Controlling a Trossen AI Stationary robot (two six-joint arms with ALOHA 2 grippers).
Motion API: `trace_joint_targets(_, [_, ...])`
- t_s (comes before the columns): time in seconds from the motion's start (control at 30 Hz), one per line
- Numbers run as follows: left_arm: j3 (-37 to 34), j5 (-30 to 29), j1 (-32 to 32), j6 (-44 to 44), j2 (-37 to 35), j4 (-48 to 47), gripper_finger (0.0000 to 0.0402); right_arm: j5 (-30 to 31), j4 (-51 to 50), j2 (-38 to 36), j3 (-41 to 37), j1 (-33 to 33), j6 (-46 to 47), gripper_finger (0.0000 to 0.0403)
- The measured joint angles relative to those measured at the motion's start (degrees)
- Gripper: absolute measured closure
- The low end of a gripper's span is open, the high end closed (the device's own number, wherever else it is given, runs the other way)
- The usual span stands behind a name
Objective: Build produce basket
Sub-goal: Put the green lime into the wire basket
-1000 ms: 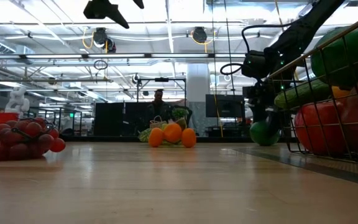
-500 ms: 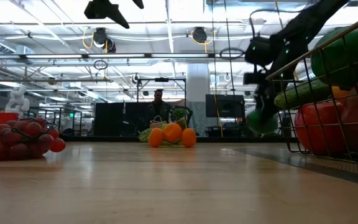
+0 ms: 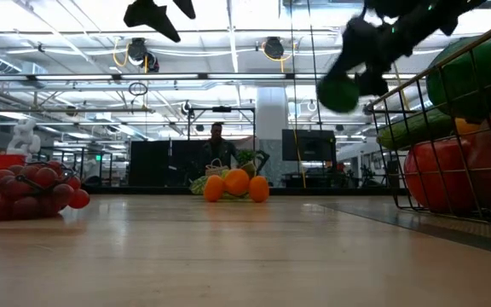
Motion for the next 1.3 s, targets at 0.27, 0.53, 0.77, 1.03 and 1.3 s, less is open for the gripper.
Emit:
trace_joint_targets(0.27, [0.00, 5.75, 0.84, 3.68, -0.63, 0.60, 0.0126, 0.23, 16.21, -3.07, 0.02, 11.56, 19.47, 0.0087])
trace_joint_targets(0.53, [0.05, 13.28, -2.10, 3.84, -3.26, 9.35, 0.0126, 5.54, 30.21, 0.70, 0.11, 21.51, 34.33, 0.0087])
trace_joint_targets(0.77, [0.04, 13.25, -6.83, 4.26, -8.11, 14.18, 0.0126, 15.85, 49.72, 7.51, 0.11, 30.34, 35.41, 0.0087])
trace_joint_targets(1.03, [0.04, 9.39, -11.99, 5.44, -13.76, 12.48, 0.0126, 26.25, 64.54, 15.20, 0.12, 37.02, 32.68, 0.0087])
trace_joint_targets(1.3, [0.04, 8.30, -12.72, 8.13, -15.78, 10.89, 0.0126, 27.52, 65.29, 17.93, 4.67, 38.62, 29.75, 0.0087])
